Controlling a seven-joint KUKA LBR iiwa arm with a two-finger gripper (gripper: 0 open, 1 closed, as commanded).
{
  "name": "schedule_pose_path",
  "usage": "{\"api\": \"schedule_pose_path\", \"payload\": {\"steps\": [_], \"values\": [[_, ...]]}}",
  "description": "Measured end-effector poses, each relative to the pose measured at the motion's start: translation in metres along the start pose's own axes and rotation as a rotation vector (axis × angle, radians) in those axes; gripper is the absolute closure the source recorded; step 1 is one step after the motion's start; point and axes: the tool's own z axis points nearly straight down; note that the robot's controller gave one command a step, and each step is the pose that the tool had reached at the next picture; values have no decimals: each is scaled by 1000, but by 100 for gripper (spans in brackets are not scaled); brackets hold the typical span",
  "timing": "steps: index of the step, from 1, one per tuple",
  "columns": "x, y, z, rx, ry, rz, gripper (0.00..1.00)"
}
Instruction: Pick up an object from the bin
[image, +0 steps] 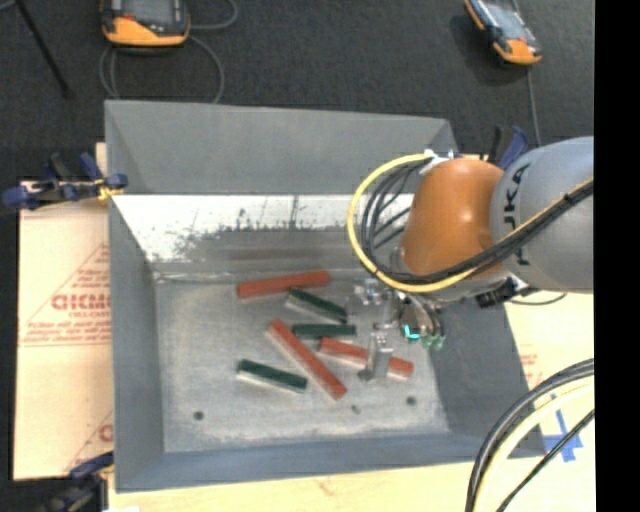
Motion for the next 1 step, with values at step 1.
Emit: {"api": "schedule_pose_path", "payload": {"steps": [1], "values": [[-2, 0, -5, 0, -7, -1, 0]]}}
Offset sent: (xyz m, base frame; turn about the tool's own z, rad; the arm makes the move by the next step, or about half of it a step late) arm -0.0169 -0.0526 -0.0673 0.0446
